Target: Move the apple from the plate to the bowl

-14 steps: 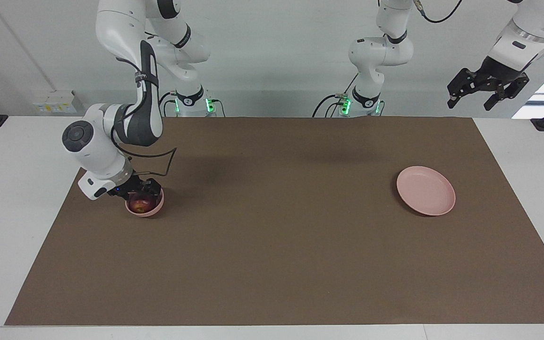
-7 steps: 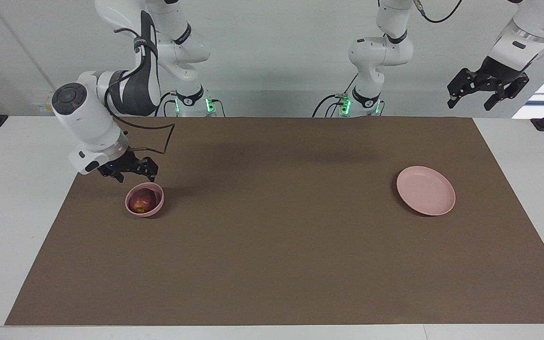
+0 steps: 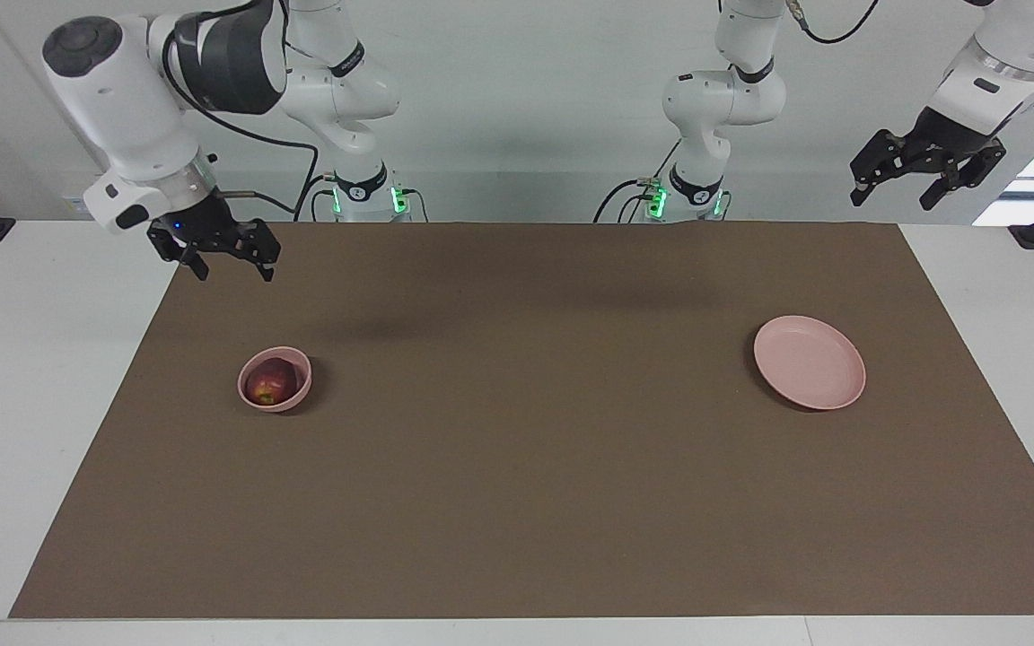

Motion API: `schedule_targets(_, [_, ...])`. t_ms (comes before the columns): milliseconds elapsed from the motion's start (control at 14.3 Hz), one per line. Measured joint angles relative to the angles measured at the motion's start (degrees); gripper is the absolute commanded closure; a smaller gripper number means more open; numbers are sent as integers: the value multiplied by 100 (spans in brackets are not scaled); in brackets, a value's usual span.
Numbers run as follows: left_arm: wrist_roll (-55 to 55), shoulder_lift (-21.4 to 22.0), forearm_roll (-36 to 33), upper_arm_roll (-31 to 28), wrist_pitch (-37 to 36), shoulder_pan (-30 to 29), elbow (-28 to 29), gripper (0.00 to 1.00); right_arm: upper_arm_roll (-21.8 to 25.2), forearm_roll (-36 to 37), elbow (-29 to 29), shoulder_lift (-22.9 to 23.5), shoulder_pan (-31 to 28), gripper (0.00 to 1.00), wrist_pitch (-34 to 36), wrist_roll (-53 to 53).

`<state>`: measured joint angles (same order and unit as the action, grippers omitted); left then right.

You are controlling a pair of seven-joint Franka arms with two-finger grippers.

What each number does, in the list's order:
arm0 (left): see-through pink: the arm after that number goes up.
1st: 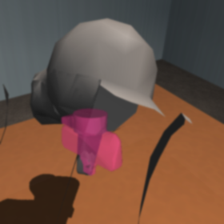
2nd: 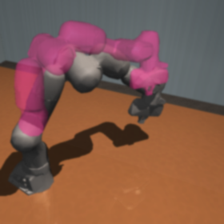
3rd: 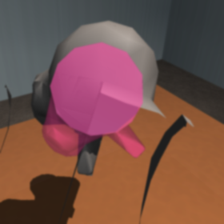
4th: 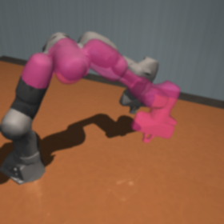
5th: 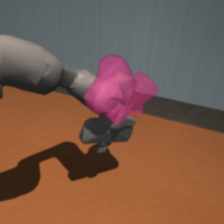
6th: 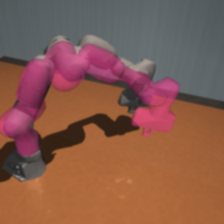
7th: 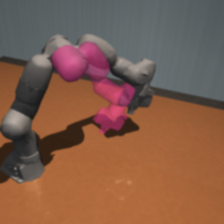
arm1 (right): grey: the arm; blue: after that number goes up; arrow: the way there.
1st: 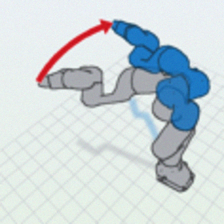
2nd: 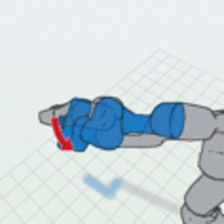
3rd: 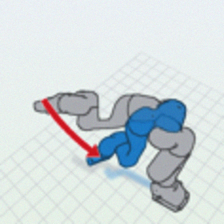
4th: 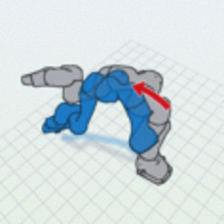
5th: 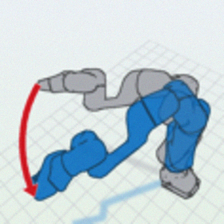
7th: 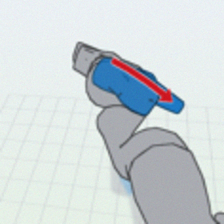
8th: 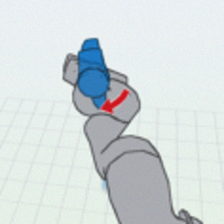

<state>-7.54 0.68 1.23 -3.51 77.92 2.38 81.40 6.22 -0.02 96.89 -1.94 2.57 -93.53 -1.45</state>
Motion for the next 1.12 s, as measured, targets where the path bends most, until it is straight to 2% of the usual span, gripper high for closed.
schedule_targets(420, [0, 1, 0, 0, 0, 0, 0, 0, 10, 2, -885, -148, 0, 0, 1084, 8])
schedule_targets(629, [0, 2, 0, 15, 0, 12, 0, 0, 11, 2, -954, -290, -2, 0, 1172, 9])
schedule_targets(1119, [0, 4, 0, 5, 1, 7, 0, 0, 17, 2, -944, -304, -11, 0, 1177, -29])
